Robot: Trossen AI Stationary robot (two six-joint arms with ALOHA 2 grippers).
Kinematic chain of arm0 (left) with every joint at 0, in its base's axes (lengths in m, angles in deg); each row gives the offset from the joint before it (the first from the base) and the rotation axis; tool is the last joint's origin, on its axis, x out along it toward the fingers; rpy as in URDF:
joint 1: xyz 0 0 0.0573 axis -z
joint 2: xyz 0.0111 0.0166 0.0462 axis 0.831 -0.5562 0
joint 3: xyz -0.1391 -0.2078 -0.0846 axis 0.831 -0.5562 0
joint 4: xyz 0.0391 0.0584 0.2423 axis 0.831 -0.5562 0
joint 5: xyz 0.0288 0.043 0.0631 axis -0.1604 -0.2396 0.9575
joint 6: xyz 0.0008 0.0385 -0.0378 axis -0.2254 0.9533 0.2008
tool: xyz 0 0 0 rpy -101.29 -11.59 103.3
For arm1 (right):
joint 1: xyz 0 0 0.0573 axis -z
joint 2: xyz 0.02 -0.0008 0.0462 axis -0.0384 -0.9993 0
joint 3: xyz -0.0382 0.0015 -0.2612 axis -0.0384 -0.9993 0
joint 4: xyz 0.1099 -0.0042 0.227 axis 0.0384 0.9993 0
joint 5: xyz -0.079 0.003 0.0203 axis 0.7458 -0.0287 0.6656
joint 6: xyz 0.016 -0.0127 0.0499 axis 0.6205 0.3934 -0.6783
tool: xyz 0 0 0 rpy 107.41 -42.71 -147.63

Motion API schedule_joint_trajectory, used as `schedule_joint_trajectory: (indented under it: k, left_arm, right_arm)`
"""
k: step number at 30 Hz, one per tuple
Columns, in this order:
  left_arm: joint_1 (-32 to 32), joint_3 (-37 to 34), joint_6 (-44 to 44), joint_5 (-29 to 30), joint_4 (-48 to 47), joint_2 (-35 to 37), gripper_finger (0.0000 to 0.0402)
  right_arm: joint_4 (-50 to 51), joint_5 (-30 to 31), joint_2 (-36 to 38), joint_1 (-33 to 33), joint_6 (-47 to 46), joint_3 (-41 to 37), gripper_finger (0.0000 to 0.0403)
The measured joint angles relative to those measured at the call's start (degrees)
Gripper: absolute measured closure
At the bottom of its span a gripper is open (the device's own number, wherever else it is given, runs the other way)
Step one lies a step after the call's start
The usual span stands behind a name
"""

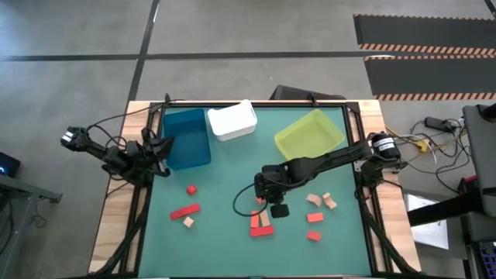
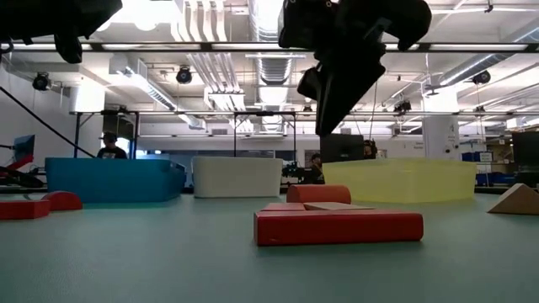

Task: Sort & place blocks by color
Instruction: Put the orange block into the yellow bin

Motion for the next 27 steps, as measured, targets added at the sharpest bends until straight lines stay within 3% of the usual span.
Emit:
schedule_joint_trajectory:
  k: [4,10,16,27]
  left_arm:
    - [0.00,0.00,0.00,-0.01,-0.07,-0.07,0.0402]
    - [0.00,0.23,0.01,-0.53,-0.66,0.13,0.0402]
    - [0.02,2.11,0.02,-1.91,6.02,0.60,0.0402]
    - [0.02,1.73,-0.02,-1.93,8.12,1.01,0.0402]
  right_arm:
    - [-1.44,0.10,-0.70,-0.01,0.00,-0.04,0.0335]
    - [-3.74,0.10,-3.29,0.01,0.36,0.39,0.0254]
    - [-4.15,-0.01,-5.63,0.01,1.97,1.35,0.0190]
    - [-6.34,1.09,-8.46,0.41,-0.73,1.18,0.0185]
